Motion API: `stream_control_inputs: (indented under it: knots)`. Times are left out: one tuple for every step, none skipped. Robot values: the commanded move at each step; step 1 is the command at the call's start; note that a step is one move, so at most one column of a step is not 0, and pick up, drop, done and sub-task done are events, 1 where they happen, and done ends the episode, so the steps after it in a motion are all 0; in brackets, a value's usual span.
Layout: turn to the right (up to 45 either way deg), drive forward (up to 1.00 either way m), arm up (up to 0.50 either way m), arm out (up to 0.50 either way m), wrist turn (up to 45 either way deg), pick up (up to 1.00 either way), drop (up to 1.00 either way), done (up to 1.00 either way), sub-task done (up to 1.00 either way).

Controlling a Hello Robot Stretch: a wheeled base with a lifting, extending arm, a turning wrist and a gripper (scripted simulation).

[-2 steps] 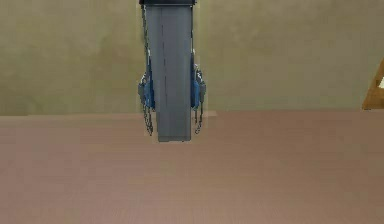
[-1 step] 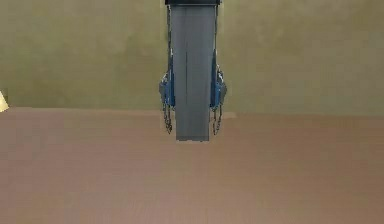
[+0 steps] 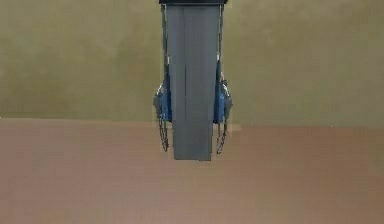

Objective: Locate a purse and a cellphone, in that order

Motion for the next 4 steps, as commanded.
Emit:
stream_control_inputs:
  knots:
    - [-42.0, 0.00, 0.00, 0.00, 0.0, 0.00, 0.00, 0.00, 0.00]
    - [0.0, 0.45, 0.00, 0.00, 0.0, 0.00, 0.00, 0.00, 0.00]
    - [-24.0, 0.00, 0.00, 0.00, 0.0, 0.00, 0.00, 0.00, 0.00]
    - [0.0, 1.00, 0.00, 0.00, 0.0, 0.00, 0.00, 0.00, 0.00]
